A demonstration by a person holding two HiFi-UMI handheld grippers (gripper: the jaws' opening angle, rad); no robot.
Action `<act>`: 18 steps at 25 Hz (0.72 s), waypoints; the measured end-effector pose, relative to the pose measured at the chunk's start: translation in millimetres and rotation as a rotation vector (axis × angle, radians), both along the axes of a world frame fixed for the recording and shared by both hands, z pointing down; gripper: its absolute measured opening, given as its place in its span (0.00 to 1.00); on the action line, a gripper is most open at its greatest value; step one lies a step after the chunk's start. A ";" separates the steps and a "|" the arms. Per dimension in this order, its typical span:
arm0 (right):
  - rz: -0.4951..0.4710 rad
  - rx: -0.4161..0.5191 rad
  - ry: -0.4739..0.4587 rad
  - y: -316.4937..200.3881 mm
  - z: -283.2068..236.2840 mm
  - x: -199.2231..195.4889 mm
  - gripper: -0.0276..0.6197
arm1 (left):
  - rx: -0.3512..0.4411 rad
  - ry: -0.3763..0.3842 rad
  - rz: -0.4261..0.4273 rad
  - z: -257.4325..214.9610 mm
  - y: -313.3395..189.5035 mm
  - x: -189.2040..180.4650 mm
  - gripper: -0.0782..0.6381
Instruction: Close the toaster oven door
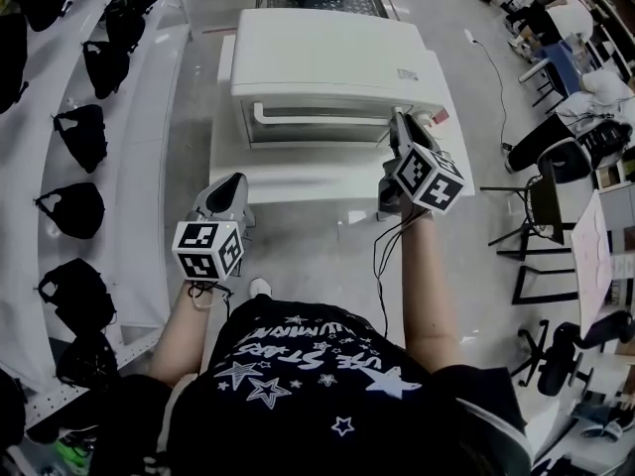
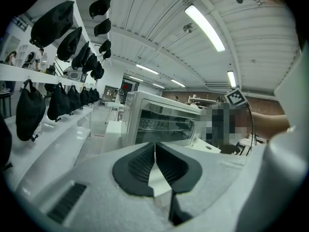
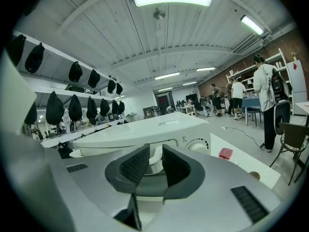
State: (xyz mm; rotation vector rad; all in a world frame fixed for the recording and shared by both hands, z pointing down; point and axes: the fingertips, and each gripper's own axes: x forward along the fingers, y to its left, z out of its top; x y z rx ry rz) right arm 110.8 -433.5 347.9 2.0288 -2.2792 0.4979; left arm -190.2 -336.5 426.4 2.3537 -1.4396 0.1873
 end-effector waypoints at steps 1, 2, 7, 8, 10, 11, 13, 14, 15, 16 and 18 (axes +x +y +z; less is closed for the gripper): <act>-0.004 0.003 0.006 0.3 -0.5 -0.3 0.18 | 0.002 0.000 -0.004 -1.1 1.1 0.5 0.14; -0.009 0.005 0.010 1.0 -0.9 -0.7 0.18 | 0.006 0.001 -0.009 -2.9 2.1 0.8 0.14; -0.042 0.009 -0.014 14.2 -4.2 -2.4 0.20 | 0.040 0.001 -0.037 -15.9 9.0 4.9 0.14; -0.047 0.011 -0.018 19.8 -5.4 -1.5 0.20 | 0.045 0.002 -0.040 -18.3 12.2 6.8 0.14; -0.063 0.017 -0.020 31.8 -8.0 -0.9 0.20 | 0.055 0.004 -0.046 -22.8 20.4 10.6 0.14; -0.075 0.020 -0.020 37.9 -9.5 -1.1 0.20 | 0.060 0.004 -0.050 -25.0 25.1 12.7 0.14; -0.100 0.029 -0.020 50.4 -12.7 -0.6 0.20 | 0.071 0.002 -0.058 -29.4 35.0 18.6 0.14; -0.111 0.033 -0.019 57.0 -13.8 0.8 0.20 | 0.078 0.001 -0.062 -31.3 40.2 22.5 0.14; -0.121 0.037 -0.018 63.8 -14.3 2.9 0.20 | 0.084 0.001 -0.066 -32.9 45.8 27.2 0.14; -0.131 0.040 -0.018 71.0 -14.4 5.7 0.20 | 0.088 0.002 -0.071 -34.1 51.5 32.5 0.14; -0.148 0.043 -0.019 86.1 -13.5 12.7 0.19 | 0.094 0.003 -0.077 -36.1 63.7 44.4 0.14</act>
